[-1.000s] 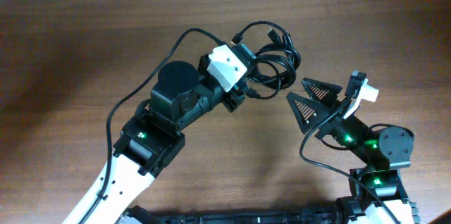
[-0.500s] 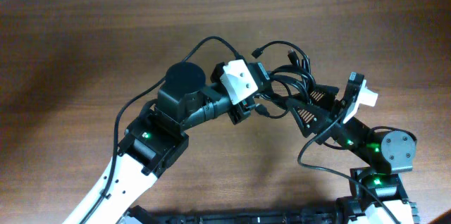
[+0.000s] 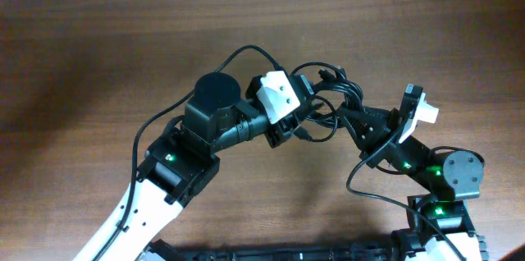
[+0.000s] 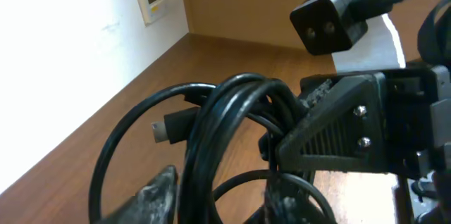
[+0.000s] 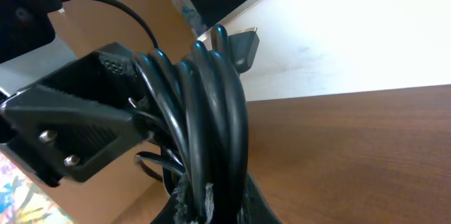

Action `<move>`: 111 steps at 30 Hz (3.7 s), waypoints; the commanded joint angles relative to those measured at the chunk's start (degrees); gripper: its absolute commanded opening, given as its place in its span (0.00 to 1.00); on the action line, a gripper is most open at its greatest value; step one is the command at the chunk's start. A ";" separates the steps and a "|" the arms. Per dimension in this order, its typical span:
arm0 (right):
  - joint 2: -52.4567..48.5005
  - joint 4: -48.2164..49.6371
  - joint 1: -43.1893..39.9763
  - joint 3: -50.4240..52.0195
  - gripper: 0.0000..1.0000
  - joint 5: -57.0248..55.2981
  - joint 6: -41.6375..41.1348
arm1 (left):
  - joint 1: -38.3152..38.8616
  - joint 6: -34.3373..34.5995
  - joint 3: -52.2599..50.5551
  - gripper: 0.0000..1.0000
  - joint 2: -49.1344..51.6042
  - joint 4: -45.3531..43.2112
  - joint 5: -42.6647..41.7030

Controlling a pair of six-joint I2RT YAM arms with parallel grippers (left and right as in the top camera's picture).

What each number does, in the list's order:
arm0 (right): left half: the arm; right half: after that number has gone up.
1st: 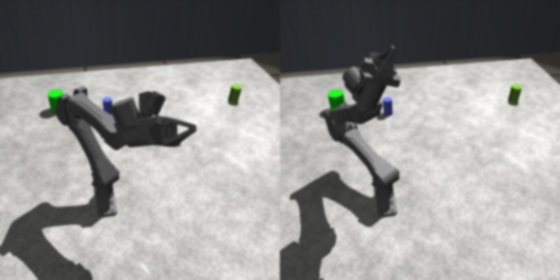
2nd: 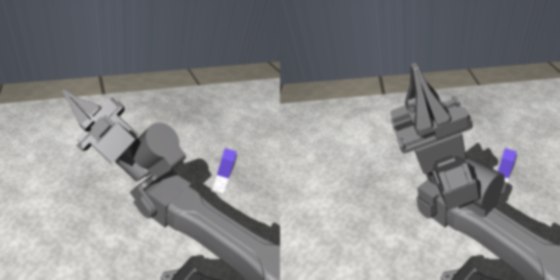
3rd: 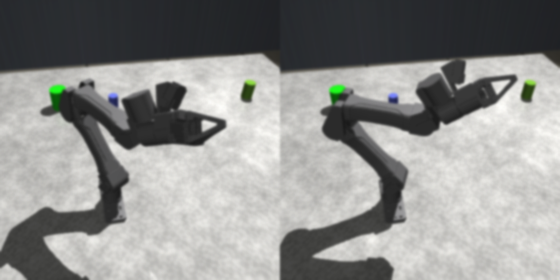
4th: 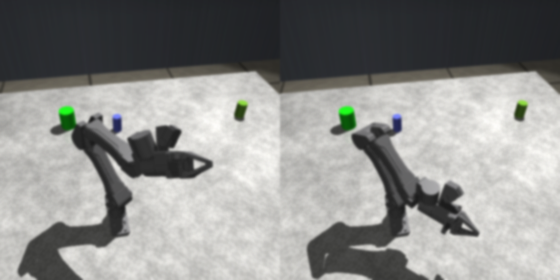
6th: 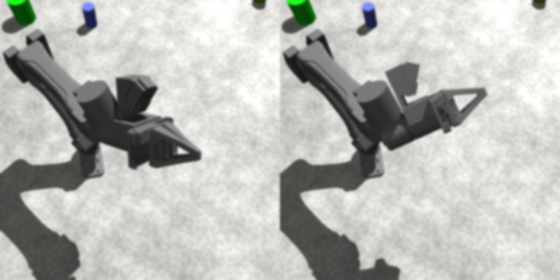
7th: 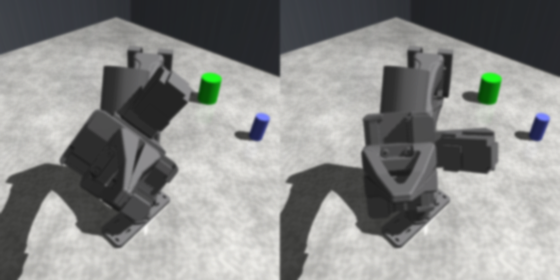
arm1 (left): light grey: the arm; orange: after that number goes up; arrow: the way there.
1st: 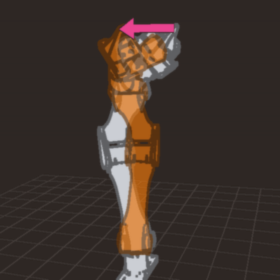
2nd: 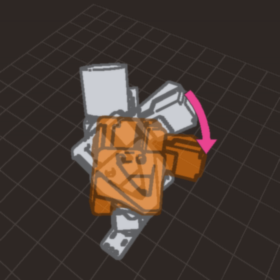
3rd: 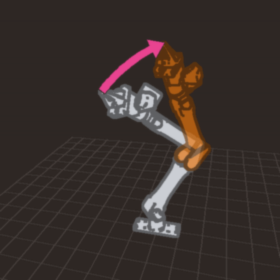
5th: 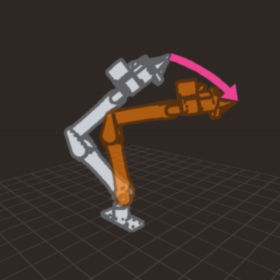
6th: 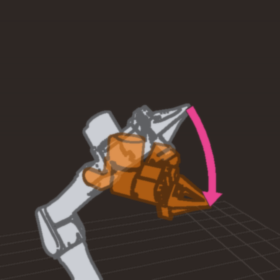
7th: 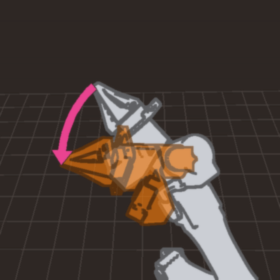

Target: Untangle cables

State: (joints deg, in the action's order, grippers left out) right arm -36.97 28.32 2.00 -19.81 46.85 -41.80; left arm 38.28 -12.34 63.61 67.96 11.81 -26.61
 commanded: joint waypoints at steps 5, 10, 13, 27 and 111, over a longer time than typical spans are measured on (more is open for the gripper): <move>0.22 -4.57 -0.26 -0.63 0.04 -7.10 0.02 | 0.17 2.43 0.50 0.71 -1.95 6.12 2.60; 0.24 -4.50 -0.28 -0.63 0.04 -7.72 -0.04 | 0.17 2.43 0.50 0.99 -2.73 13.99 11.91; 0.24 -4.50 -0.26 -0.63 0.04 -8.13 -0.26 | 0.20 2.45 0.50 0.99 -2.73 17.92 18.58; 0.22 -5.46 -0.26 -0.63 0.04 -7.08 0.07 | 0.20 10.16 0.52 0.99 -3.61 14.01 33.24; 0.22 2.80 -0.26 -0.63 0.04 -1.16 -5.25 | 0.20 -1.68 0.50 0.44 -5.95 5.70 93.96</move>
State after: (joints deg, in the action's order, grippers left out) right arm -37.41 30.46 2.07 -19.81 46.41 -46.96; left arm 38.54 -12.95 63.46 62.94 17.69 61.89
